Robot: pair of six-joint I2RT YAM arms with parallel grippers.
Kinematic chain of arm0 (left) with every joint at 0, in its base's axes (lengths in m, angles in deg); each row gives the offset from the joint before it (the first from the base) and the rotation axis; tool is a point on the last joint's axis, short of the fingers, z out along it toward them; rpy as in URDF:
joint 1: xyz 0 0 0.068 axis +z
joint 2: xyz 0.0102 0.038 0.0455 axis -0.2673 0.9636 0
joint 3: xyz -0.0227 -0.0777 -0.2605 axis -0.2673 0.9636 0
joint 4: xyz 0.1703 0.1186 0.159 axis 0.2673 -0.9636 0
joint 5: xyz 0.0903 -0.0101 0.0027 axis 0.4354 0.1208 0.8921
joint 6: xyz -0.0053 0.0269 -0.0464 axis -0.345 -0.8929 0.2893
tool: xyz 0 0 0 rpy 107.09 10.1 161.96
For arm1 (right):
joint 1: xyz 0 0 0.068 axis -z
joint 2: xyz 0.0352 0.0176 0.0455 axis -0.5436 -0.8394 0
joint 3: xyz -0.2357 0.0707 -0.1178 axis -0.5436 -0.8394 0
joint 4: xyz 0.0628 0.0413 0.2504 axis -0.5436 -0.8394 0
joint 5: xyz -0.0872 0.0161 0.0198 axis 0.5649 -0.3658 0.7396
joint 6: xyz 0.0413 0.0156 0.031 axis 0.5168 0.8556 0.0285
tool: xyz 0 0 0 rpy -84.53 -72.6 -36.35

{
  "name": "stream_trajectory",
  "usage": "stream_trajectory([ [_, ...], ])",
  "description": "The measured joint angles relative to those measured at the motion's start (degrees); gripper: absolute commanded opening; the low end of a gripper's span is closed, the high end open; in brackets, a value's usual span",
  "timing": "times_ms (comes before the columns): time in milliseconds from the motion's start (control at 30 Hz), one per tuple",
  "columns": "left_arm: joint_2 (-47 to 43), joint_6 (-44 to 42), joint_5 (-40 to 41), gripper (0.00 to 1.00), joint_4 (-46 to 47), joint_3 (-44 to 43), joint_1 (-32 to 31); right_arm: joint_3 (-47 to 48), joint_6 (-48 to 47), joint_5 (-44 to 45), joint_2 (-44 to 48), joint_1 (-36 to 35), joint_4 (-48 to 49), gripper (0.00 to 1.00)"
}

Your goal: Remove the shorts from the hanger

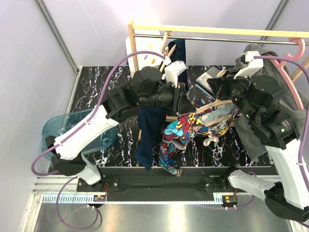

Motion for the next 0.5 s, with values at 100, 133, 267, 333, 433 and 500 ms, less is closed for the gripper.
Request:
stream_trajectory([
  [100,-0.2,0.13,0.35,0.12,0.2,0.0,-0.02,0.0,0.02,0.02,0.02,0.0,-0.46,0.0],
  [133,-0.26,0.22,0.55,0.09,0.24,0.0,-0.07,0.0,0.02,0.04,0.02,0.0,-0.46,0.0],
  [267,-1.2,0.15,1.57,0.0,0.96,1.01,-0.22,-0.13,0.13,0.26,0.22,-0.02,-0.5,0.0],
  [333,-2.05,0.04,2.08,0.0,1.64,2.01,-0.22,-0.37,0.57,0.96,0.48,-0.04,-0.52,0.0],
  [433,-3.93,-0.09,3.13,0.0,2.23,4.11,-0.26,-1.27,2.1,3.23,1.38,-0.04,-0.76,0.0],
  [500,-5.97,-0.37,4.0,0.0,2.54,6.16,-0.28,-1.9,3.8,5.68,2.21,-0.13,-1.42,0.0],
])
